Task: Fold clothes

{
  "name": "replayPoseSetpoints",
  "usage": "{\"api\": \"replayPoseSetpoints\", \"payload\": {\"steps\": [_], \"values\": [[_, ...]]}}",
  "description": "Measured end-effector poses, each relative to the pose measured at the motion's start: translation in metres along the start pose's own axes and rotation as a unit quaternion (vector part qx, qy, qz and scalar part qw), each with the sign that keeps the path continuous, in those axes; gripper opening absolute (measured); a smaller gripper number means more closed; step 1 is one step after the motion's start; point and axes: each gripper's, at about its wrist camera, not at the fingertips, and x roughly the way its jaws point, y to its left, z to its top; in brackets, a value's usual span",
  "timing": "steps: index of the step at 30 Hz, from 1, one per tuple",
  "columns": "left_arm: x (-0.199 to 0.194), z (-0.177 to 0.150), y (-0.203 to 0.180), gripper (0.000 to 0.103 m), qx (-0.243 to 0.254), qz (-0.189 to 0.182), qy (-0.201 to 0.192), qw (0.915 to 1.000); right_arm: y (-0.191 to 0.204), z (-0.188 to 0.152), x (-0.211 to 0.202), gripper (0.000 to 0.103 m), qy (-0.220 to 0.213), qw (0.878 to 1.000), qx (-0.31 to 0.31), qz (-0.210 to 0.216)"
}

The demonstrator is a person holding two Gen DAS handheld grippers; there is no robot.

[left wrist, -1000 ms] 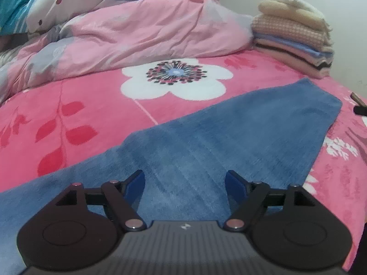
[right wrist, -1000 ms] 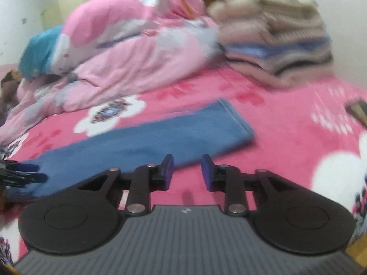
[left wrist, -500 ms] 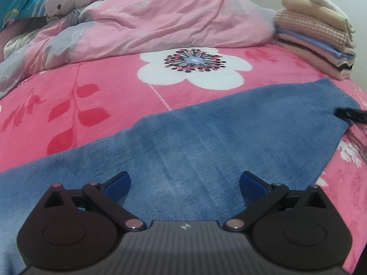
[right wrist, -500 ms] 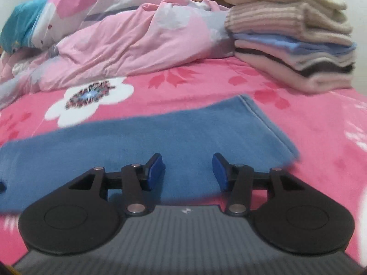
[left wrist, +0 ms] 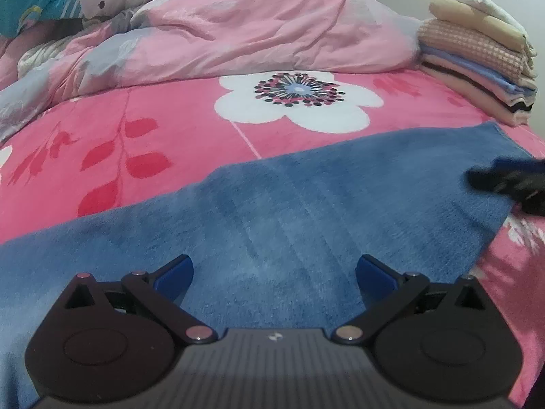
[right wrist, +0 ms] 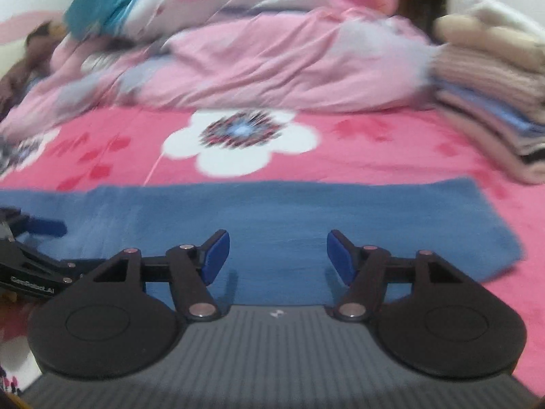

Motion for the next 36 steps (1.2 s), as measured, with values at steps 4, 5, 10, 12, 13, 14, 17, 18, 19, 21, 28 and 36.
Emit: {"api": "replayPoseSetpoints", "payload": {"steps": [4,5,10,12,13,14,17,18,19,21,28,36], "values": [[-0.001,0.0,-0.003,0.103,0.0,0.008,0.002,1.0,0.012,-0.022,0.013,0.074,0.004,1.0,-0.024,-0.009],[-0.001,0.0,-0.003,0.103,0.001,0.009,0.002,1.0,0.014,-0.026,0.008,0.074,0.001,1.0,-0.028,-0.01],[-0.001,0.0,-0.003,0.103,-0.004,0.011,0.002,0.9999,0.007,-0.04,-0.02,0.081,0.02,1.0,-0.013,-0.006],[-0.005,0.0,0.0,0.103,-0.008,0.003,0.0,1.0,0.007,-0.042,-0.029,0.084,0.038,0.999,-0.009,-0.02],[-0.011,-0.001,0.005,0.102,-0.015,-0.004,-0.004,0.9999,0.008,-0.042,-0.034,0.084,0.044,0.999,-0.006,-0.029],[-0.017,-0.001,0.009,0.102,-0.022,-0.012,-0.01,0.9996,0.01,-0.04,-0.041,0.084,0.04,0.999,0.0,-0.035],[-0.05,-0.01,0.03,0.102,-0.035,-0.022,-0.056,0.9976,0.019,-0.027,-0.06,0.084,0.003,1.0,0.013,-0.019],[-0.06,-0.013,0.036,0.102,-0.032,-0.02,-0.072,0.9967,0.025,-0.021,-0.061,0.084,-0.01,1.0,0.014,-0.011],[-0.067,-0.018,0.042,0.102,-0.028,-0.011,-0.086,0.9959,0.031,-0.014,-0.062,0.084,-0.02,1.0,0.016,-0.001],[-0.075,-0.029,0.051,0.102,-0.011,0.026,-0.101,0.9945,0.048,-0.003,-0.052,0.084,-0.026,0.999,0.025,0.025],[-0.066,-0.067,0.067,0.087,0.027,0.062,-0.062,0.9958,0.117,-0.023,0.007,0.083,0.036,0.995,-0.08,0.055],[-0.112,-0.108,0.086,0.087,0.034,0.016,-0.11,0.9932,0.118,-0.017,-0.037,0.081,0.055,0.992,-0.084,0.074]]}}
